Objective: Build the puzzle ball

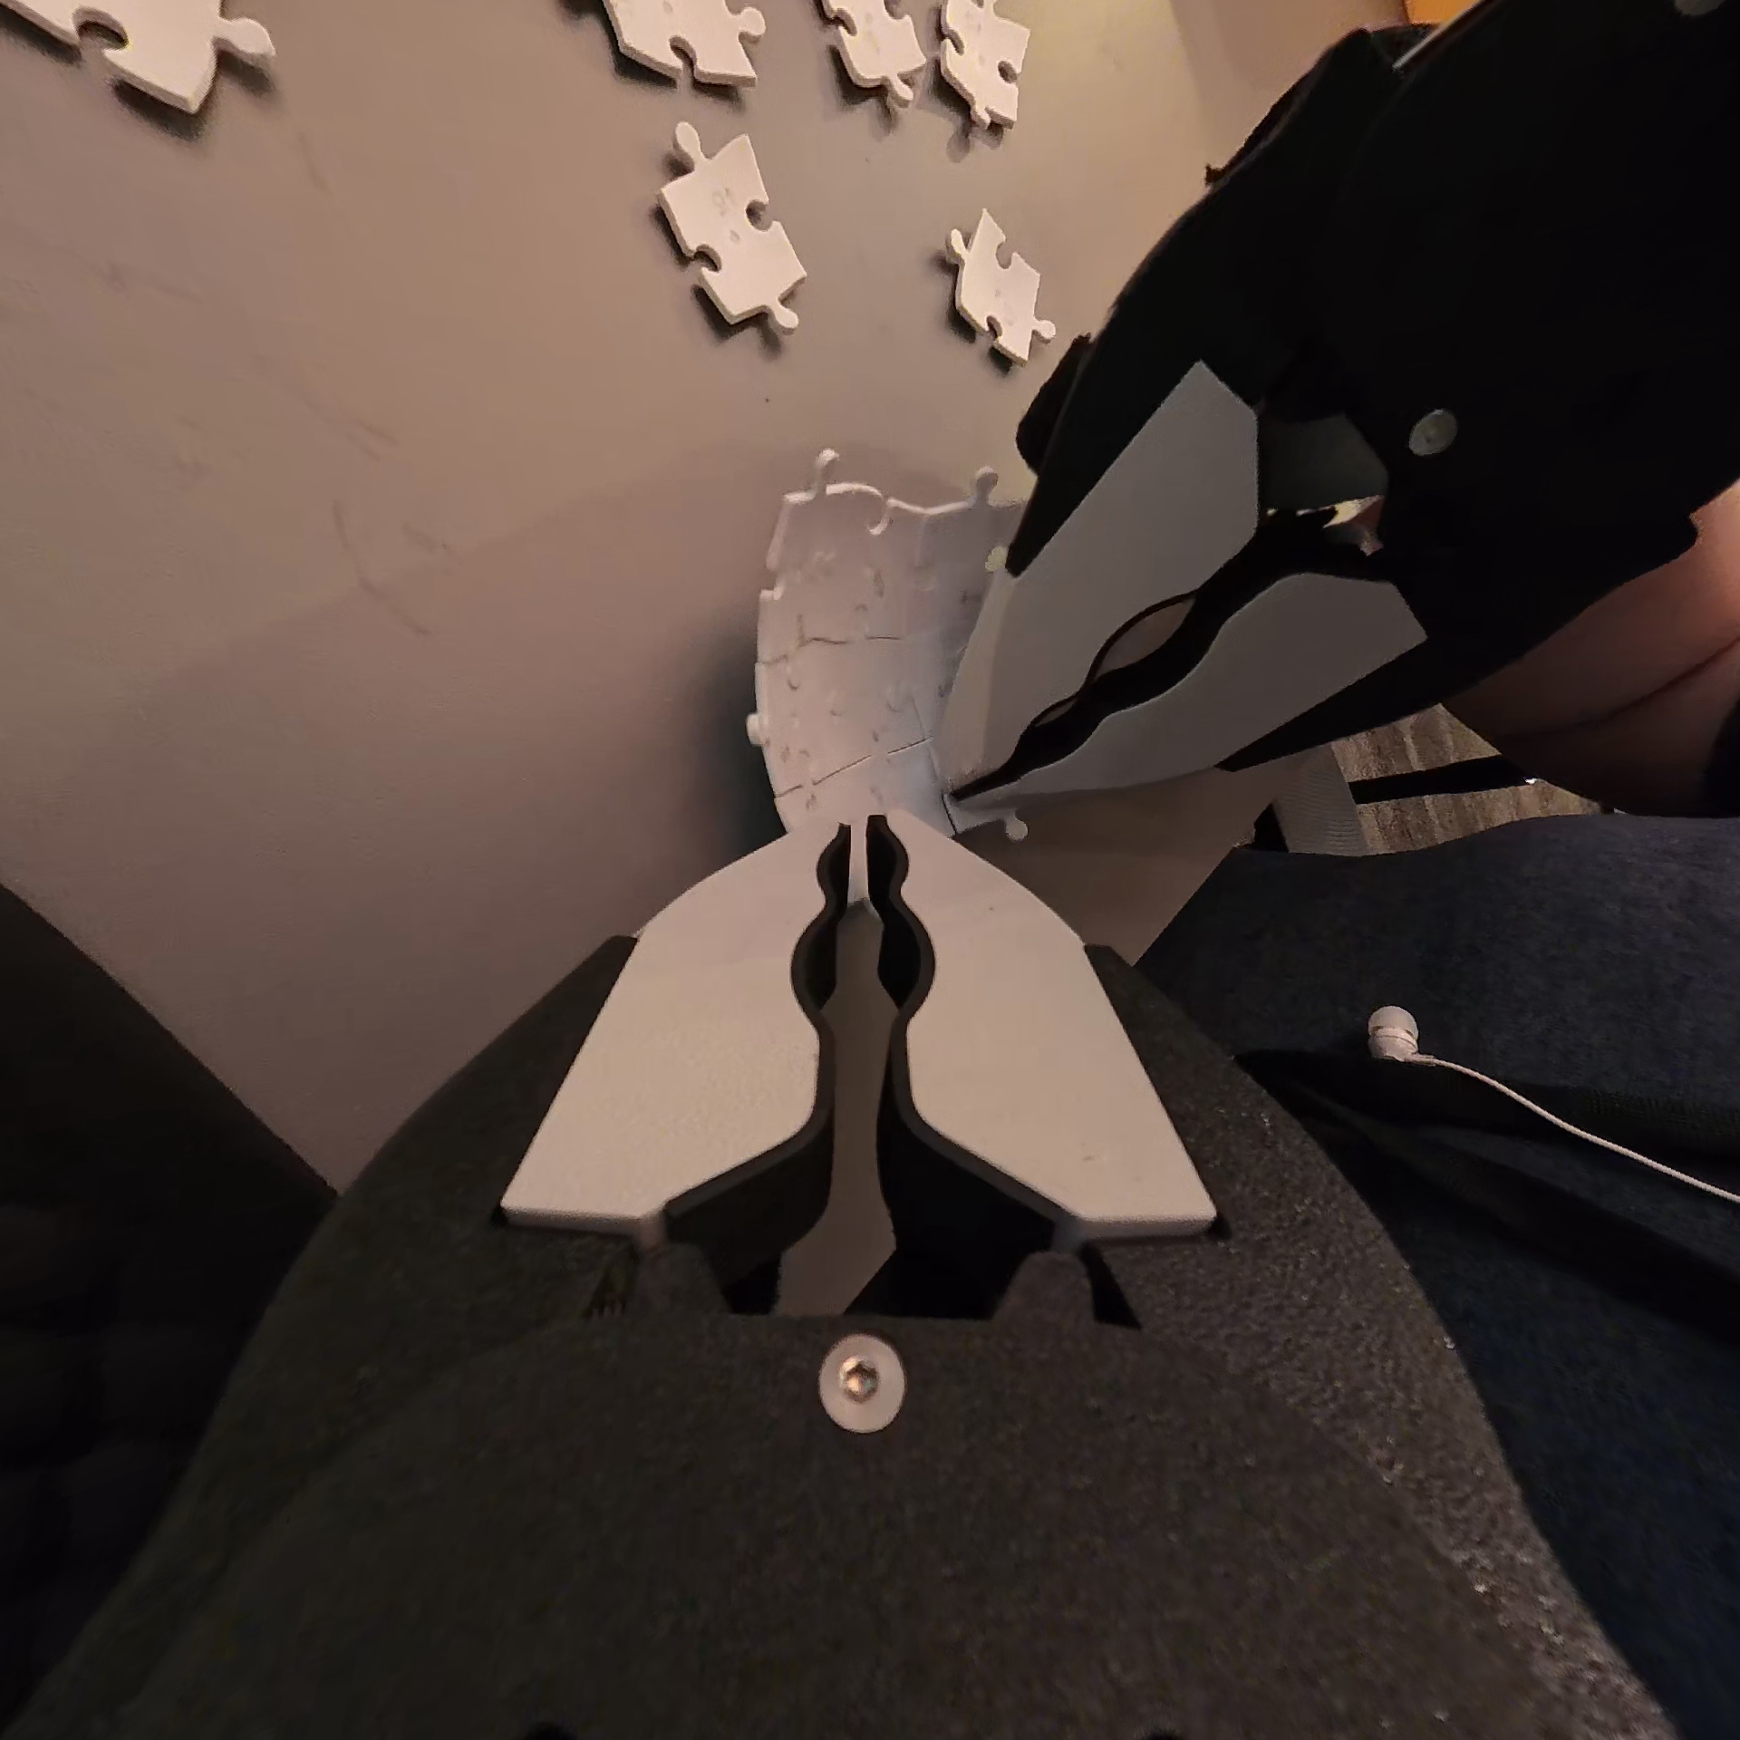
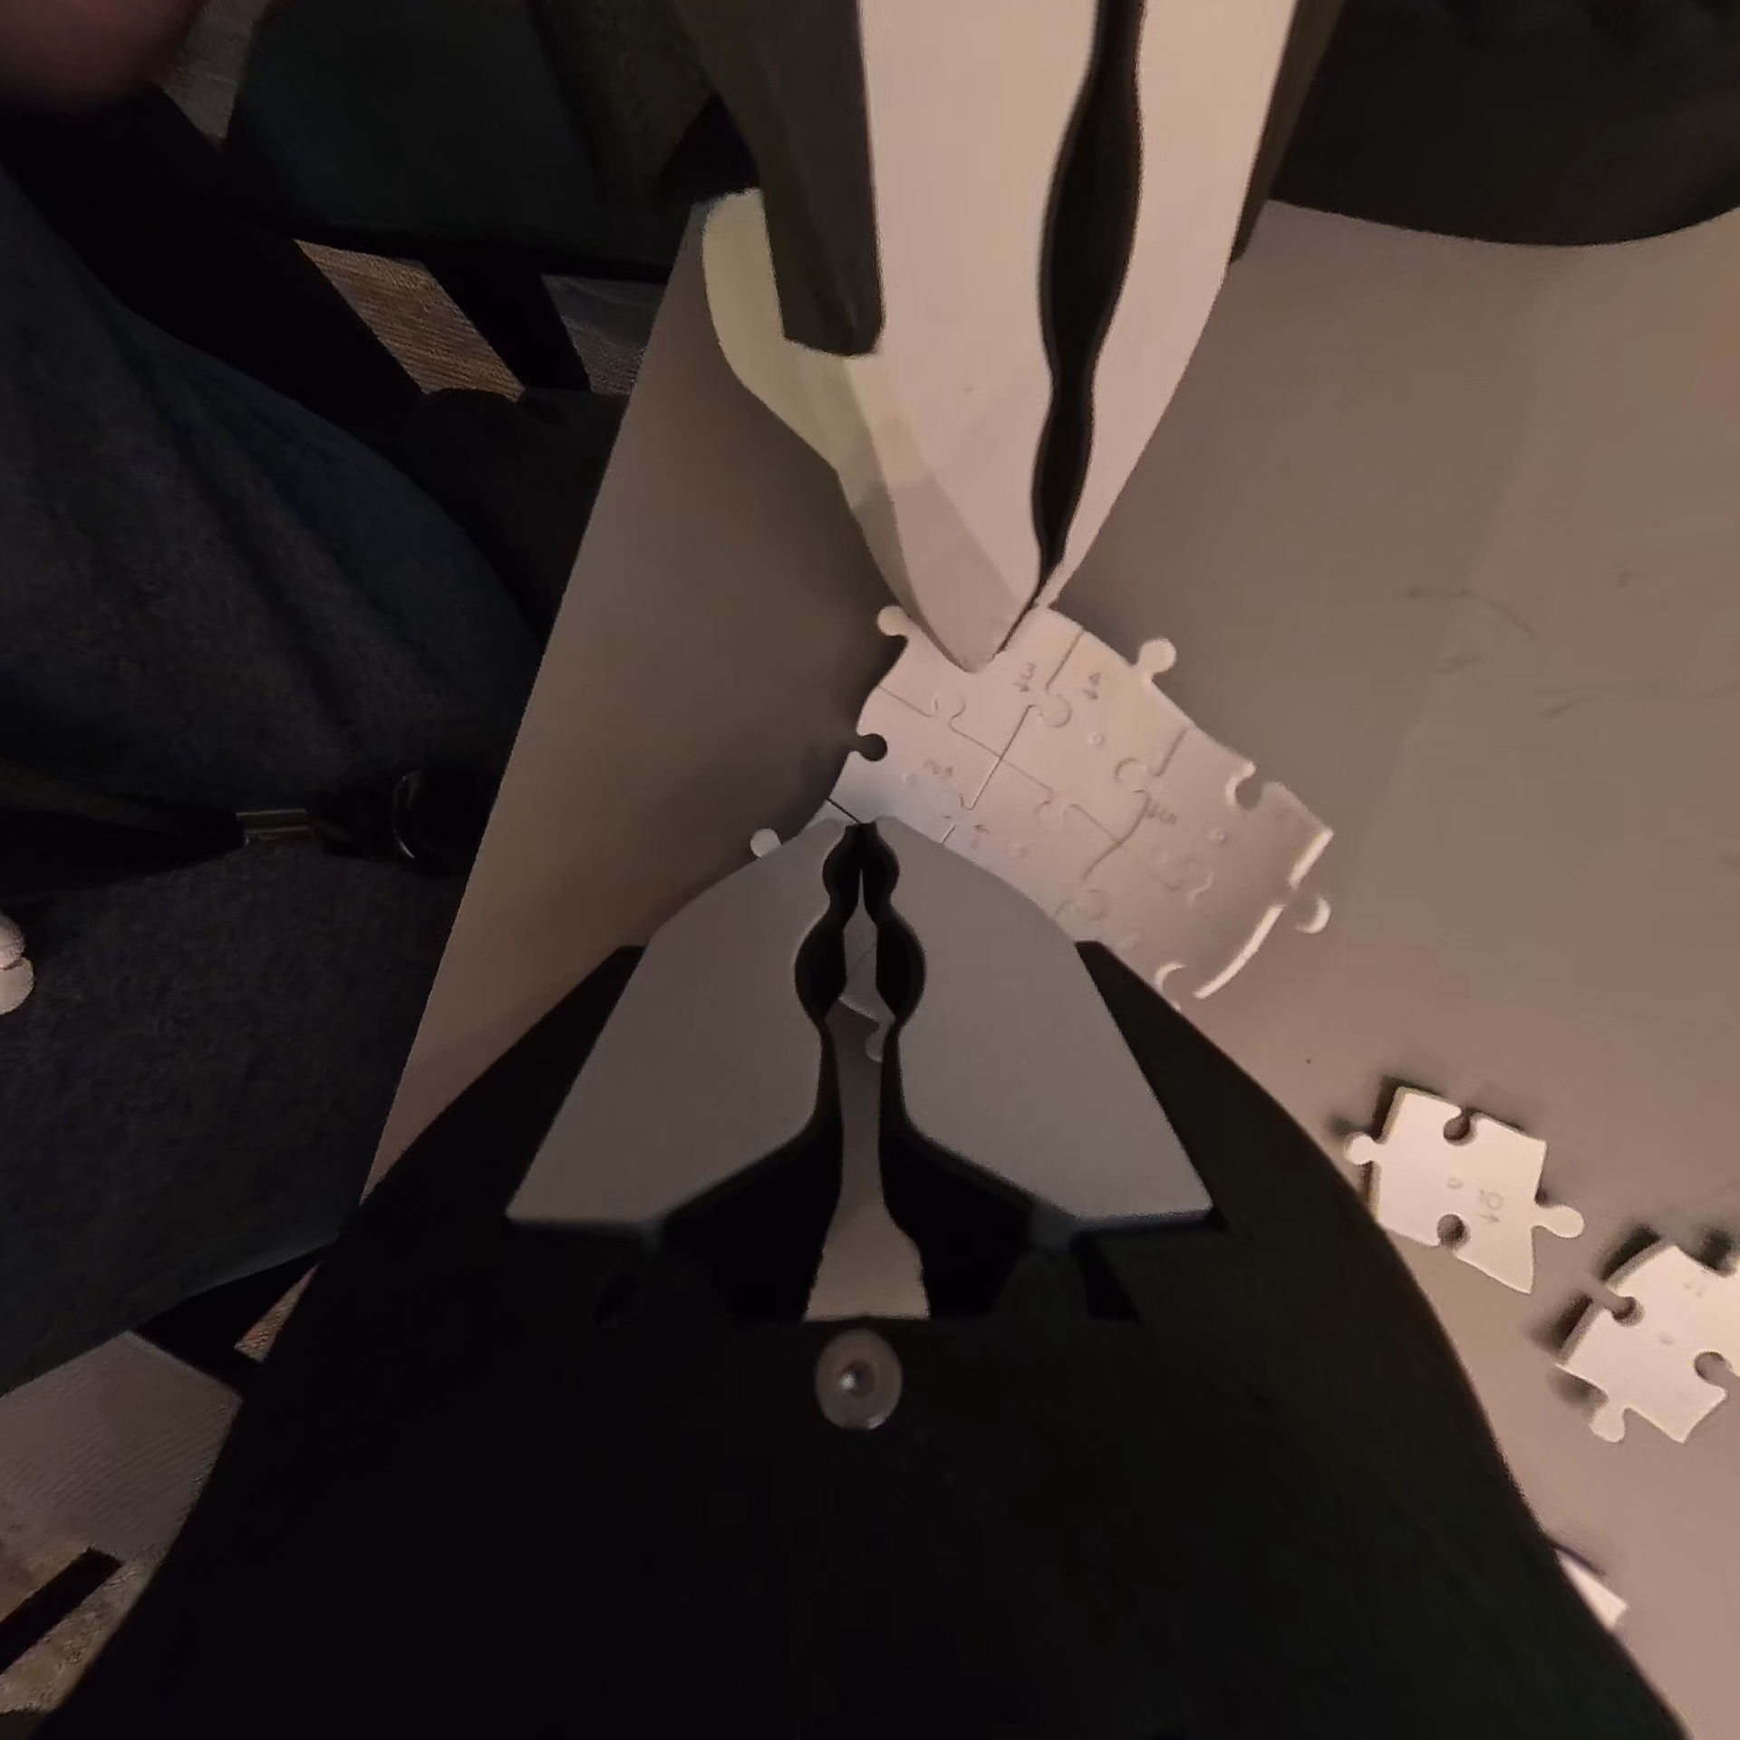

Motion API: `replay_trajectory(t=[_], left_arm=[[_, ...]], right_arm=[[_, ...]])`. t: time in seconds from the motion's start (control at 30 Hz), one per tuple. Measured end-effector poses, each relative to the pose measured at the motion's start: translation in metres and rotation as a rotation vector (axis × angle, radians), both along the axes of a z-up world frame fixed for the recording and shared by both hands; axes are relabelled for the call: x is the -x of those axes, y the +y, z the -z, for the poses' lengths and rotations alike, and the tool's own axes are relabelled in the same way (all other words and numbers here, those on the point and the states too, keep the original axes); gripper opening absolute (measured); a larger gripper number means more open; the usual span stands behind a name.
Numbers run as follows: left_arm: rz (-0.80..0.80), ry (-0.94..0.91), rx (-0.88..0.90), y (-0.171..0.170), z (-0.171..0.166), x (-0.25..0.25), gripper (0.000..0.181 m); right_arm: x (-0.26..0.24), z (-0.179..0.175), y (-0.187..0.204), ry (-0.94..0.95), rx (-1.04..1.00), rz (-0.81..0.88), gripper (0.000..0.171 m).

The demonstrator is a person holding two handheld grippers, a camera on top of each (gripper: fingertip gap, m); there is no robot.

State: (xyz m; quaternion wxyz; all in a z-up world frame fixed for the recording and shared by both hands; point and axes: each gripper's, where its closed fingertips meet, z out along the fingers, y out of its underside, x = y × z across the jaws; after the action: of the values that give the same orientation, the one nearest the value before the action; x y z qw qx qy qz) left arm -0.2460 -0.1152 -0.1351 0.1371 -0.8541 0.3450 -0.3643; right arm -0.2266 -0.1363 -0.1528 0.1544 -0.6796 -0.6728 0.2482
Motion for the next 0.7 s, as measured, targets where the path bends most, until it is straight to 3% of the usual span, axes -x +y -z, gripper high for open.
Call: replay_trajectory(t=[0.7], left_arm=[[0.008, -0.005, -0.008, -0.001, -0.003, -0.002, 0.003]], right_arm=[[0.007, -0.015, -0.002, 0.070, -0.008, -0.041, 0.001]])
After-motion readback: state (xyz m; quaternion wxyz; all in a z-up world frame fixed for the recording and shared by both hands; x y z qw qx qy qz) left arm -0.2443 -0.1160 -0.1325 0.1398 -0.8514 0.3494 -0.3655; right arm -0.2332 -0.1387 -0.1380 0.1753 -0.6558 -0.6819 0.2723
